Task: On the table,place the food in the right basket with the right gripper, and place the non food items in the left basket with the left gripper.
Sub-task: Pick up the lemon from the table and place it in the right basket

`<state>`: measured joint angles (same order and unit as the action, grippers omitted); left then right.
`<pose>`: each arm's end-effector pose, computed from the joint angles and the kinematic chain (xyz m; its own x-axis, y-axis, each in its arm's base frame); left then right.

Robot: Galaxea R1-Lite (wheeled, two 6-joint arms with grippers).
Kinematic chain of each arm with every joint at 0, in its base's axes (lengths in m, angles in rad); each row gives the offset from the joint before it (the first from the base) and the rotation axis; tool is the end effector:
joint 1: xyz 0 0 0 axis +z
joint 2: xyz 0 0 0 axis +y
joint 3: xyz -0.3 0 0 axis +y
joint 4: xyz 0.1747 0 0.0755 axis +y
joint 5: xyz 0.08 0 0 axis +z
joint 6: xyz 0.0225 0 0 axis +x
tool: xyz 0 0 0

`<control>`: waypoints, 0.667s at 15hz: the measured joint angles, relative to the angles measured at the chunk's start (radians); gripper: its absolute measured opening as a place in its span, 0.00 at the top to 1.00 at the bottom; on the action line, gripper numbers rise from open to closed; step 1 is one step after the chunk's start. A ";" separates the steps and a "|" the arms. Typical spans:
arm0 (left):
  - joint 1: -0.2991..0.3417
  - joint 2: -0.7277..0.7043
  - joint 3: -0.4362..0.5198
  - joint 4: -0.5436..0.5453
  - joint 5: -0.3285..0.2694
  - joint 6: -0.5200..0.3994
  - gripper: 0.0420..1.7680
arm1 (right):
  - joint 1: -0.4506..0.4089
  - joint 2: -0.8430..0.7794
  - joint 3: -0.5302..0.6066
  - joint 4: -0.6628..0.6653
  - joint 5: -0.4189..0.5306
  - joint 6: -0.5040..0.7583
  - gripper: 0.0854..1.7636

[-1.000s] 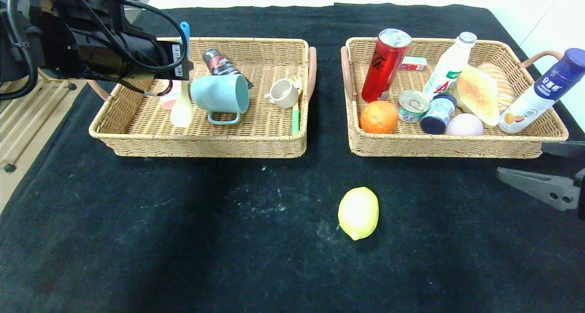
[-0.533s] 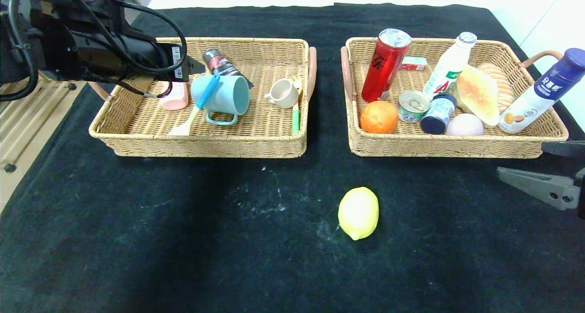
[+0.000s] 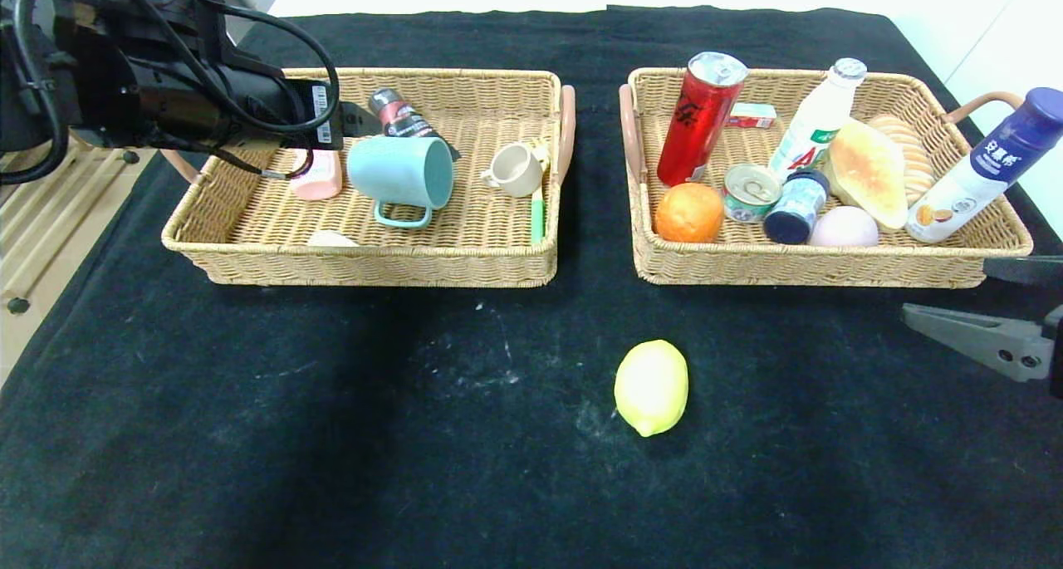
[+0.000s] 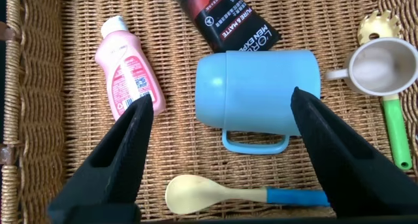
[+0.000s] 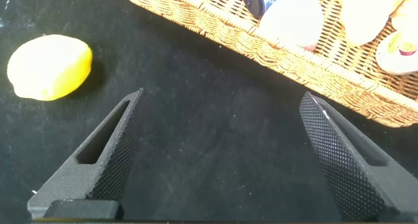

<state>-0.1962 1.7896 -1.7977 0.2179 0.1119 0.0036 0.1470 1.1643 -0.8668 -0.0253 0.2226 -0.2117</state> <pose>0.3333 -0.0637 0.3484 0.9751 -0.0800 -0.2070 0.0873 0.9958 0.0268 0.1662 0.0296 0.2691 0.8969 0.3560 -0.2622 -0.4012 0.9045 -0.1444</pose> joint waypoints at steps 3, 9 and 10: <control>-0.001 -0.013 0.003 0.012 -0.044 0.005 0.10 | 0.000 0.000 0.000 0.000 -0.001 0.000 0.03; -0.010 -0.092 0.079 0.022 -0.160 0.020 0.06 | 0.000 0.001 0.001 0.000 -0.002 0.004 0.03; -0.018 -0.113 0.101 0.024 -0.180 0.021 0.06 | 0.001 0.003 0.001 0.000 -0.003 0.005 0.03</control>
<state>-0.2140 1.6766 -1.6966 0.2423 -0.0681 0.0245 0.1481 1.1670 -0.8657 -0.0257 0.2191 -0.2068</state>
